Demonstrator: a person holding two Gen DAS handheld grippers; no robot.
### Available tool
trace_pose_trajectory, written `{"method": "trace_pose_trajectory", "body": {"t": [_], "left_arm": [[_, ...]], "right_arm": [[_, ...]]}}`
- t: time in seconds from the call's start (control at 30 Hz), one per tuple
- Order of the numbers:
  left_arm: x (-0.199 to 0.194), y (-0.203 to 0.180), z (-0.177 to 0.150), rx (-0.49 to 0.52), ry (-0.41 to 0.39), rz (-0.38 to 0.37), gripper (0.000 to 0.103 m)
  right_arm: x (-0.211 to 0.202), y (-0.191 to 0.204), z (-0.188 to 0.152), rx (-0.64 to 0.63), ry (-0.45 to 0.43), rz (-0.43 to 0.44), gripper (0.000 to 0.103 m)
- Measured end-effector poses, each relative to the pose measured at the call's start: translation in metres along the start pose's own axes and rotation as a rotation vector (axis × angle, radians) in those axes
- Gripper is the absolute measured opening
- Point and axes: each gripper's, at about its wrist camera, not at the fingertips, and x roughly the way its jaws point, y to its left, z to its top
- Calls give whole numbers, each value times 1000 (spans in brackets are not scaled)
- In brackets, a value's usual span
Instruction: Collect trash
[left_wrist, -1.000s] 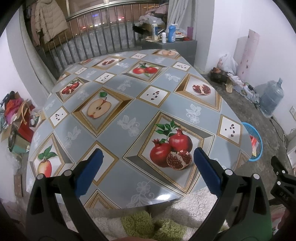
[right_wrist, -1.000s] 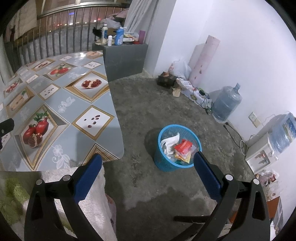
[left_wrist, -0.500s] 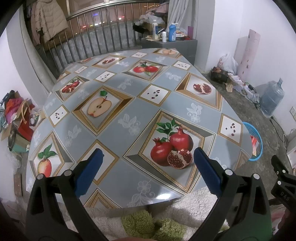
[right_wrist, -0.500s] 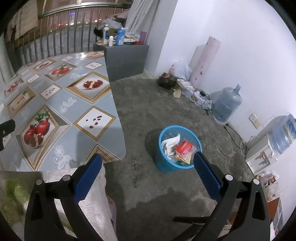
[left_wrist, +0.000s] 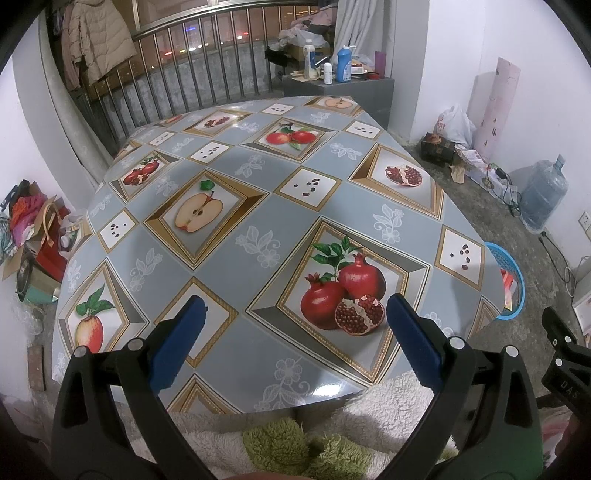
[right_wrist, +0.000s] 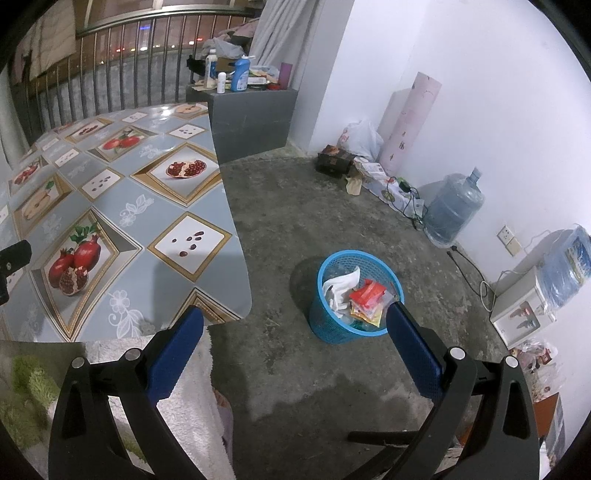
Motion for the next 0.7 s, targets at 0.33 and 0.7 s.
{"method": "trace_pose_trajectory", "body": {"t": [0.33, 0.7], "left_arm": [[0, 0, 0, -1, 0, 0, 94], [0, -1, 0, -1, -1, 0, 94]], "right_arm": [[0, 0, -1, 0, 0, 0, 96], [0, 0, -1, 1, -1, 1, 96]]}}
